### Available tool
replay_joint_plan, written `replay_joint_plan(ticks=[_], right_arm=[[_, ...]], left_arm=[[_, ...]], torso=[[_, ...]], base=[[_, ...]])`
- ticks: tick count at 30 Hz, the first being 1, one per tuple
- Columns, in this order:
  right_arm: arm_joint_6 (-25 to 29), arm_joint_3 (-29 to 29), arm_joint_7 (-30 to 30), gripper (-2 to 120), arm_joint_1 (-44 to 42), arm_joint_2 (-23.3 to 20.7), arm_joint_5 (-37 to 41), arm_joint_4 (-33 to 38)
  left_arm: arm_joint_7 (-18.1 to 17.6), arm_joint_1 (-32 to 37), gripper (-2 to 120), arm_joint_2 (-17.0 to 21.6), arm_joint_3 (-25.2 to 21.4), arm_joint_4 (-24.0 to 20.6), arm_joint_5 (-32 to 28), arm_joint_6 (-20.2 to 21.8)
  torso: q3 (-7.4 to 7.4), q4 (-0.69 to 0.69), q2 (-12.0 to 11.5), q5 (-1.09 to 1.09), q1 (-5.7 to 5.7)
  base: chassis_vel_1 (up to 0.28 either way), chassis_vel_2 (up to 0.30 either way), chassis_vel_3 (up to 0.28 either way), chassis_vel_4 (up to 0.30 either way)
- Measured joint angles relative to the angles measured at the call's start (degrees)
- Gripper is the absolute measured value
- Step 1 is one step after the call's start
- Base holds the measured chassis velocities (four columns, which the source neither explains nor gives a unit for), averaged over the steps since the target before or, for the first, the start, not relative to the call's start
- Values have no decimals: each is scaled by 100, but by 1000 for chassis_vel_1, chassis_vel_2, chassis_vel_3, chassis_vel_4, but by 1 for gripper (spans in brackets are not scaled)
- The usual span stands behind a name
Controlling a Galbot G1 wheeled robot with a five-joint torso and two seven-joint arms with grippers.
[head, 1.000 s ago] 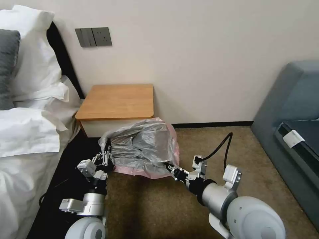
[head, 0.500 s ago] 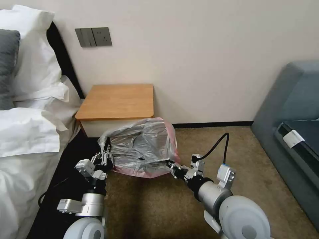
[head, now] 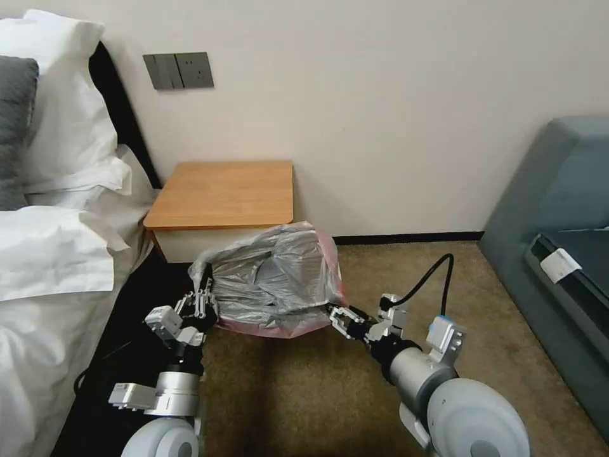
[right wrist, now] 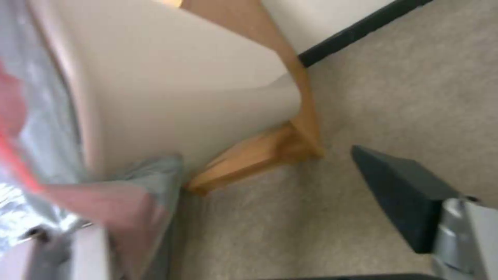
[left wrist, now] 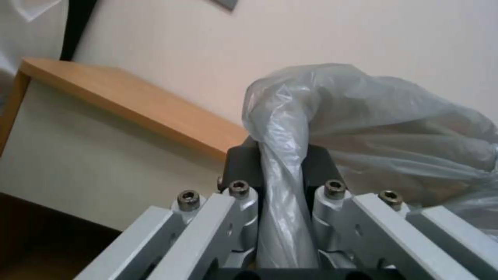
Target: Pick up the garbage bag from the table and place it over the trash can.
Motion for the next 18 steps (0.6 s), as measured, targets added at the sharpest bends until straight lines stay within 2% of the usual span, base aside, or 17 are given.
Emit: replay_joint_plan(ticks=[3, 8, 18], right_arm=[[39, 46, 162, 99, -61, -1, -72, 50], [98, 114, 305, 100, -69, 17, -132, 87], [145, 149, 177, 100, -1, 22, -390, -91]], left_arm=[[18, 9, 9, -13, -1, 34, 2, -16], [95, 36, 9, -14, -4, 44, 5, -33], [243, 105, 9, 4, -23, 45, -27, -76]], torso=[[0, 0, 0, 0, 0], [0, 0, 0, 0, 0], [0, 0, 0, 0, 0]], base=[[0, 0, 0, 0], [0, 0, 0, 0], [0, 0, 0, 0]])
